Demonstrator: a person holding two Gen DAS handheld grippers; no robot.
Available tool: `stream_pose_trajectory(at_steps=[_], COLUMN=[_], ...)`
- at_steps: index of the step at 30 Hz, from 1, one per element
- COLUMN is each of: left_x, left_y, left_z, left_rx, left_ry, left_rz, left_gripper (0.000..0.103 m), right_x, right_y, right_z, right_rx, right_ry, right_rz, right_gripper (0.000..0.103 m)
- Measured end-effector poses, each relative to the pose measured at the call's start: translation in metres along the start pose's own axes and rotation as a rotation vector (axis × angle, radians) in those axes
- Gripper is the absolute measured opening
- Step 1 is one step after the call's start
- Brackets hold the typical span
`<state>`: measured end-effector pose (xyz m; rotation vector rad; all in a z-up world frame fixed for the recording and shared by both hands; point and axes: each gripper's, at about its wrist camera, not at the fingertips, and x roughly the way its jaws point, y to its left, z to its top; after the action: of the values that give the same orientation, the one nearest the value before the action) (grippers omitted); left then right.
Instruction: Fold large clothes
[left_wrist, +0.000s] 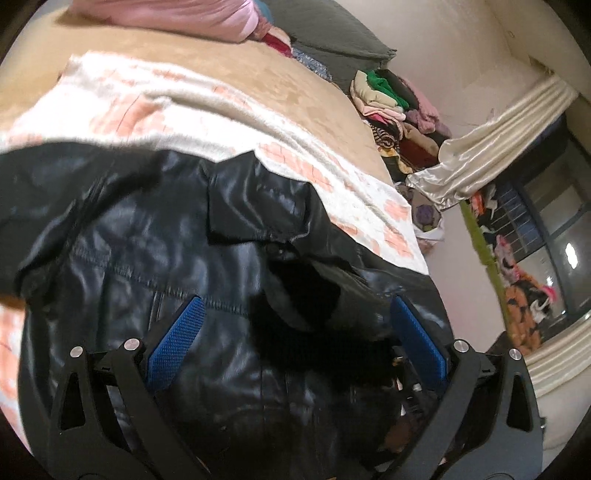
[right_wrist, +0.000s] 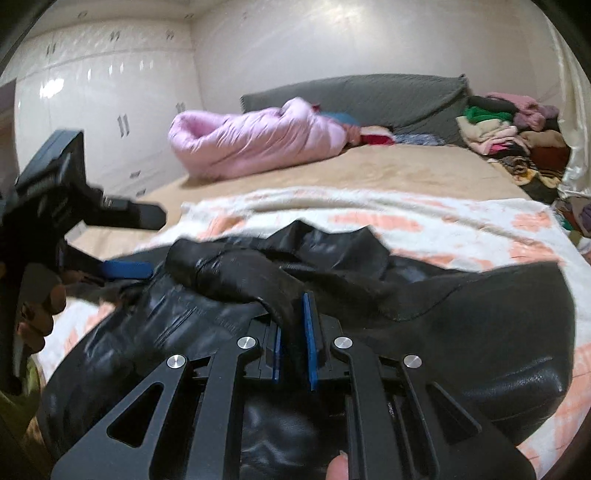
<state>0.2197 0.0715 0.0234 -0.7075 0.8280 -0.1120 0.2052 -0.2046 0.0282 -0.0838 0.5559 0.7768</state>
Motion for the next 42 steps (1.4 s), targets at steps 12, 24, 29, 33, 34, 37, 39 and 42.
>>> stream_pose_trajectory(at_steps=[12,24,29,33,34,37,39,42], left_x=[-0.005,0.022,0.039,0.042,0.04,0.028,0.018,0.01], left_y=[0.056,0.067,0.046,0.029,0.024,0.005,-0.013,-0.037], left_z=[-0.027,-0.043,-0.042,-0.041,-0.04,-0.033,-0.027,-0.021], left_rx=[-0.161,-0.214,-0.14,-0.035,-0.006,0.056,0.106,0.152], left_ry=[0.072,0.151,0.146,0.115,0.101,0.074,0.056,0.038], left_rz=[-0.008,0.033,0.104,0.175,0.185,0.159,0.14,0.097], left_gripper=[0.094,0.094,0.061,0.025,0.02,0.001,0.0,0.0], right_x=[0.042,-0.017,-0.056,-0.077,-0.081,-0.091,-0.097,-0.107], right_y=[0.06,0.035,-0.013,-0.05,-0.059,-0.08,-0.096,-0.121], right_z=[-0.028,-0.01,0.01,0.017,0.017,0.016,0.013,0.007], right_rx=[-0.125,-0.082,0.047,0.158,0.184,0.246,0.302,0.39], right_ry=[0.225,0.168,0.039,-0.031,-0.045,-0.071,-0.089,-0.119], right_rz=[0.079,0.141,0.025,-0.041,-0.063,-0.111,-0.147,-0.195], right_gripper=[0.032,0.091,0.091,0.09,0.089,0.088,0.088,0.088])
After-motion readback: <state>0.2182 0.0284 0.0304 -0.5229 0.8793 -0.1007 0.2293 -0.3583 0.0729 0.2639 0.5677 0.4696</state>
